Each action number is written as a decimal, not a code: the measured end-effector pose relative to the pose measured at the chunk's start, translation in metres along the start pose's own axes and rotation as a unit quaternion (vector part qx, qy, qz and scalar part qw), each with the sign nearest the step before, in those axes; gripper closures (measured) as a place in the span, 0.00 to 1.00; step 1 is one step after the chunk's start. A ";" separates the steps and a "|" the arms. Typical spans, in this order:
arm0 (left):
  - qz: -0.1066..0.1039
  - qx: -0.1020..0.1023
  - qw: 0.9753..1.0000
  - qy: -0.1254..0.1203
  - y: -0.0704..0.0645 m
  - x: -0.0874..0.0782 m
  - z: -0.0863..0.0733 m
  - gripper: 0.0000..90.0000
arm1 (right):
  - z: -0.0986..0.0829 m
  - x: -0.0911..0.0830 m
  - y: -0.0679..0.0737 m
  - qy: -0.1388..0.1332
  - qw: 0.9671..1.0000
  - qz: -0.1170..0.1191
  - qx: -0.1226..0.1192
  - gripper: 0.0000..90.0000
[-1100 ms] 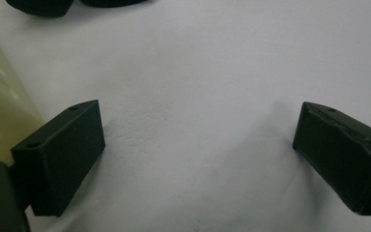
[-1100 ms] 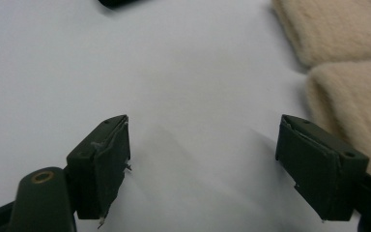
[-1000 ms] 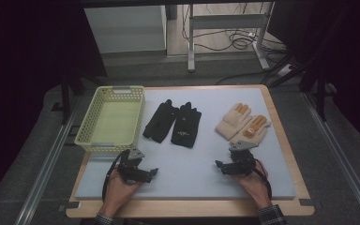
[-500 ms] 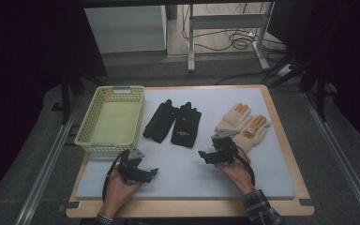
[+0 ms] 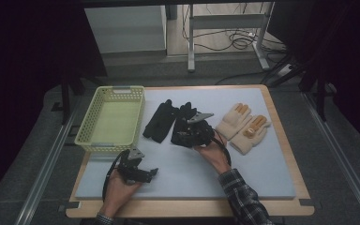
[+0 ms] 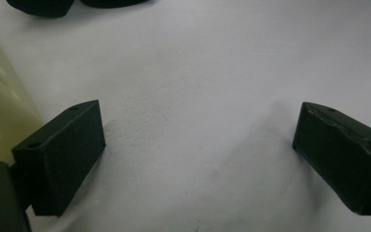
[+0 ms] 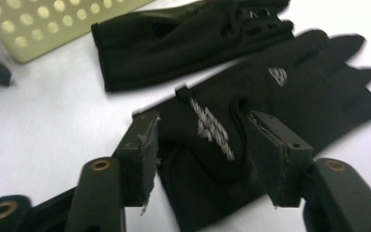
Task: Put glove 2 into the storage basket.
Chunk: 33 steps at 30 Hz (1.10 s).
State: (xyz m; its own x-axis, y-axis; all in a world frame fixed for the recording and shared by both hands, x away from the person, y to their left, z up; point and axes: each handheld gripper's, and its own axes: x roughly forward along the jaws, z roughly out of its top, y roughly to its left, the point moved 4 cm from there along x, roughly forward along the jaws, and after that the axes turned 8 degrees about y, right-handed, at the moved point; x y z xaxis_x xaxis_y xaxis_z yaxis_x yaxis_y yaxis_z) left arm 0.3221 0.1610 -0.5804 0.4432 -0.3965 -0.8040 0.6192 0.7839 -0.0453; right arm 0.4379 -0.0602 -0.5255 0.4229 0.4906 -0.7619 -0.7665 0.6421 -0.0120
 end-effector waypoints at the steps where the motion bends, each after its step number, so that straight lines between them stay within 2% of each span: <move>1: 0.000 0.000 1.000 0.000 0.000 0.000 0.000 0.05 | 0.010 0.009 0.000 0.003 1.000 0.002 -0.003 0.53; 3: 0.000 0.002 1.000 0.000 0.000 0.000 0.000 0.05 | 0.013 0.012 0.000 0.002 1.000 0.004 -0.003 0.54; 8: -0.001 -0.001 1.000 -0.001 0.000 0.000 0.000 0.05 | 0.034 0.033 0.001 0.003 1.000 0.007 -0.007 0.54; 9: -0.001 -0.002 1.000 -0.002 0.000 0.000 0.000 0.05 | 0.041 0.041 0.001 0.001 1.000 0.007 -0.007 0.52; 11: -0.001 -0.003 1.000 -0.003 0.000 0.000 0.000 0.05 | 0.045 0.045 0.001 -0.002 1.000 0.006 -0.008 0.50; 13: -0.001 -0.001 1.000 -0.002 0.000 0.000 0.000 0.05 | 0.055 0.058 0.000 0.004 1.000 0.005 -0.003 0.41; 14: -0.001 -0.001 1.000 -0.002 0.000 0.000 0.000 0.05 | 0.055 0.058 0.000 0.004 1.000 0.005 -0.003 0.41; 15: -0.001 -0.002 1.000 -0.002 0.000 0.000 0.000 0.05 | 0.062 0.067 0.000 0.006 1.000 -0.004 -0.006 0.37; 16: -0.001 -0.002 1.000 -0.002 0.000 0.000 0.000 0.05 | 0.062 0.067 0.000 0.006 1.000 -0.004 -0.006 0.37; 19: -0.001 -0.003 1.000 -0.002 0.000 0.000 0.000 0.05 | 0.073 0.085 0.002 0.015 1.000 -0.012 -0.014 0.31; 20: -0.001 -0.003 1.000 -0.002 0.000 0.000 0.000 0.05 | 0.073 0.085 0.002 0.015 1.000 -0.012 -0.014 0.31; 21: -0.001 -0.002 1.000 -0.002 0.000 0.000 0.000 0.05 | 0.077 0.095 0.002 0.028 0.999 -0.021 -0.016 0.30; 22: -0.001 -0.002 1.000 -0.002 0.000 0.000 0.000 0.05 | 0.077 0.095 0.002 0.028 0.999 -0.021 -0.016 0.30; 23: -0.002 -0.003 1.000 -0.002 0.000 0.000 0.000 0.05 | 0.078 0.105 0.003 0.044 0.999 -0.026 -0.018 0.30; 24: -0.002 -0.003 1.000 -0.002 0.000 0.000 0.000 0.05 | 0.078 0.105 0.003 0.044 0.999 -0.026 -0.018 0.30; 25: -0.002 -0.003 1.000 -0.002 0.000 0.000 0.000 0.05 | 0.078 0.106 0.003 0.045 0.999 -0.023 -0.013 0.32; 27: -0.002 -0.003 1.000 -0.002 0.000 0.000 0.000 0.05 | 0.078 0.107 0.002 0.049 0.999 -0.003 0.012 0.46; 28: -0.001 -0.002 1.000 -0.002 0.000 0.000 0.000 0.05 | 0.076 0.107 0.000 0.055 0.998 -0.011 0.013 0.55; 29: -0.001 -0.002 1.000 -0.002 0.000 0.000 0.000 0.05 | 0.072 0.106 -0.001 0.052 0.998 -0.006 0.016 0.69; 30: -0.001 -0.002 1.000 -0.002 0.000 0.000 0.000 0.05 | 0.072 0.106 -0.001 0.052 0.998 -0.006 0.016 0.69; 33: -0.001 -0.002 1.000 -0.002 0.000 0.000 0.000 0.05 | 0.072 0.100 0.001 0.057 0.998 -0.019 -0.004 0.92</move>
State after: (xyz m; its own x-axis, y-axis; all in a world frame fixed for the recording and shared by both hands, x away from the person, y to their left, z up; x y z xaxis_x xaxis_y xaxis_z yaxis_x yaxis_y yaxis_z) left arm 0.3223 0.1606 -0.5806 0.4437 -0.4000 -0.8019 0.6173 0.7851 -0.0501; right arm 0.5139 0.0320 -0.5555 0.3949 0.3952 -0.8293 -0.7549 0.6541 -0.0477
